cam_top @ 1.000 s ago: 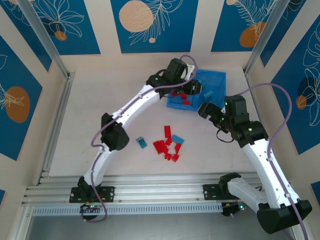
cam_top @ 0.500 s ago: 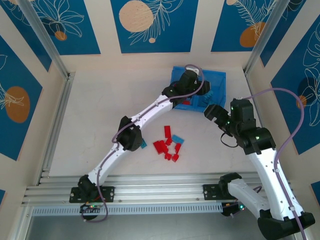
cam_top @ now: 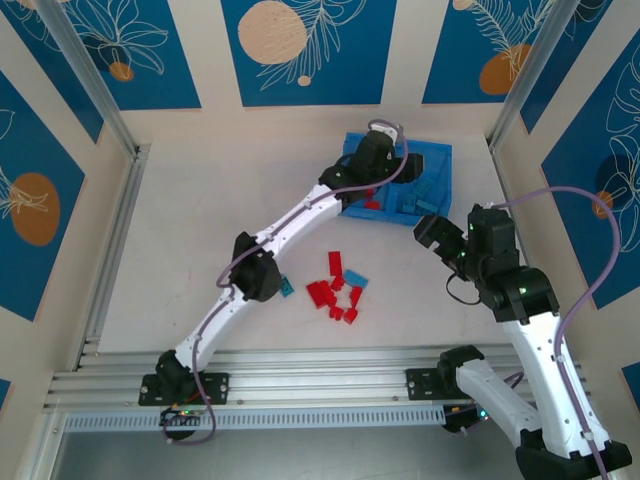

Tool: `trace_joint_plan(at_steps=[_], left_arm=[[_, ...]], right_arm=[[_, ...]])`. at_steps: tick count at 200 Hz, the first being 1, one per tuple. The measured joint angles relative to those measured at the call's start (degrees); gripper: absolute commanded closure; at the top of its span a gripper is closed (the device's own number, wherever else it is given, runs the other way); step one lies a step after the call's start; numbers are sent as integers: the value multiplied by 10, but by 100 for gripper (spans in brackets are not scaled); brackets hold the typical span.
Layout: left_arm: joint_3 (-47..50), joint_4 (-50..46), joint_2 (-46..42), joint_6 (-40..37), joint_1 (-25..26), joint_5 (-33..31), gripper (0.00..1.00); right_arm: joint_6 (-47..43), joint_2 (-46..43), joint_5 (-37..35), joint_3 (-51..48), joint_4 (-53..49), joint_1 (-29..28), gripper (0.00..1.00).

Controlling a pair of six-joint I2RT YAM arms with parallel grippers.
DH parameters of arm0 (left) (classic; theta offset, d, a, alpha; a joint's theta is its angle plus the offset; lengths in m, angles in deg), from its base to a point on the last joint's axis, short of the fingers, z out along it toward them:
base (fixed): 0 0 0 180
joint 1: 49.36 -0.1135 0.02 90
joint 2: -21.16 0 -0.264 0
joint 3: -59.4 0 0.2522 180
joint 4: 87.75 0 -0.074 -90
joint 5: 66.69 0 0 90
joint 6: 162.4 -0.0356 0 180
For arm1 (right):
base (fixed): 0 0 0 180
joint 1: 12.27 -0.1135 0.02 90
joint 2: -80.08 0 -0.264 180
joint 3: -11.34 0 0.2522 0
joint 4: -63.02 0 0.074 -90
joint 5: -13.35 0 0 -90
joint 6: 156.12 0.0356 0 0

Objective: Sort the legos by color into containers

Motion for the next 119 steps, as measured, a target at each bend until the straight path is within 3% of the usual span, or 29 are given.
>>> trace_joint_plan(at_steps=[26, 76, 119], left_arm=[[95, -38, -122, -70, 0, 18, 19], [430, -23, -428, -132, -4, 7, 18], [548, -115, -486, -55, -12, -78, 18]], right_arm=[[-24, 2, 4, -24, 2, 0, 7], [-60, 16, 53, -54, 24, 0, 7], [-55, 40, 84, -68, 42, 0, 8]])
